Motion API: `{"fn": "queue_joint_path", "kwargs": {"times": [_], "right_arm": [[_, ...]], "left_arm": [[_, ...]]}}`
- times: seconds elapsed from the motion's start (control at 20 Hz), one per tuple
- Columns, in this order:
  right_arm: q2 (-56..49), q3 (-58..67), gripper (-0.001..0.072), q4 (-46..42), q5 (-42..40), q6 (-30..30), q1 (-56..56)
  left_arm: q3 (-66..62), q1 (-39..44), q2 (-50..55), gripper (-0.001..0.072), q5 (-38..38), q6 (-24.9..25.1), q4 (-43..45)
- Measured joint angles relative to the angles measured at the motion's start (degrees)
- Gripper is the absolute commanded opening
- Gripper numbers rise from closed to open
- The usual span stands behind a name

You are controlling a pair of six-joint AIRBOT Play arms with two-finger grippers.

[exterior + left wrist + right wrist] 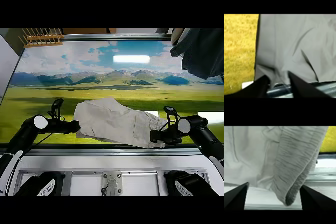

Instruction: Fold the clothes and pants, and hang the long-sleeved shirts on hangers.

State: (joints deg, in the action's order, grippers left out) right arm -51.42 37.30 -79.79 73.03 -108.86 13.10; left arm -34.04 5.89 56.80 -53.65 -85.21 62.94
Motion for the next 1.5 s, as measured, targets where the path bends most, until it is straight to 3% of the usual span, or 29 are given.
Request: {"fn": "queue_joint_path", "kwargs": {"times": [0.2,0.4,0.45,0.55,0.6,0.9,1.1,1.5], "right_arm": [[4.11,4.15,0.0683,0.22,1.77,1.70,-4.37],[7.96,5.75,0.0701,0.46,3.67,7.13,-17.07],[8.07,5.16,0.0704,1.51,3.87,9.22,-20.96],[6.93,2.84,0.0715,5.51,3.50,14.78,-29.03],[5.79,1.31,0.0716,8.28,2.43,17.68,-32.85],[-5.77,-3.87,0.0720,24.92,-4.92,35.21,-44.92],[-13.99,-4.55,0.0720,29.94,-6.19,44.78,-46.60],[-22.71,-4.79,0.0720,35.91,-6.43,54.45,-46.51]], "left_arm": [[-5.38,0.92,-1.62,0.0457,-4.52,-0.04,0.02],[-9.92,1.20,-6.47,0.0455,-7.19,-1.33,0.02],[-10.40,1.22,-7.76,0.0397,-7.50,-1.90,0.02],[-11.06,1.22,-10.23,0.0086,-7.89,-3.02,0.02],[-11.23,1.25,-11.30,0.0048,-7.96,-3.48,0.02],[-11.65,1.25,-14.34,0.0049,-8.33,-5.03,-0.09],[-11.69,1.25,-14.67,0.0048,-8.33,-5.88,-0.09],[-11.69,1.22,-14.75,0.0048,-8.52,-6.29,-0.07]]}}
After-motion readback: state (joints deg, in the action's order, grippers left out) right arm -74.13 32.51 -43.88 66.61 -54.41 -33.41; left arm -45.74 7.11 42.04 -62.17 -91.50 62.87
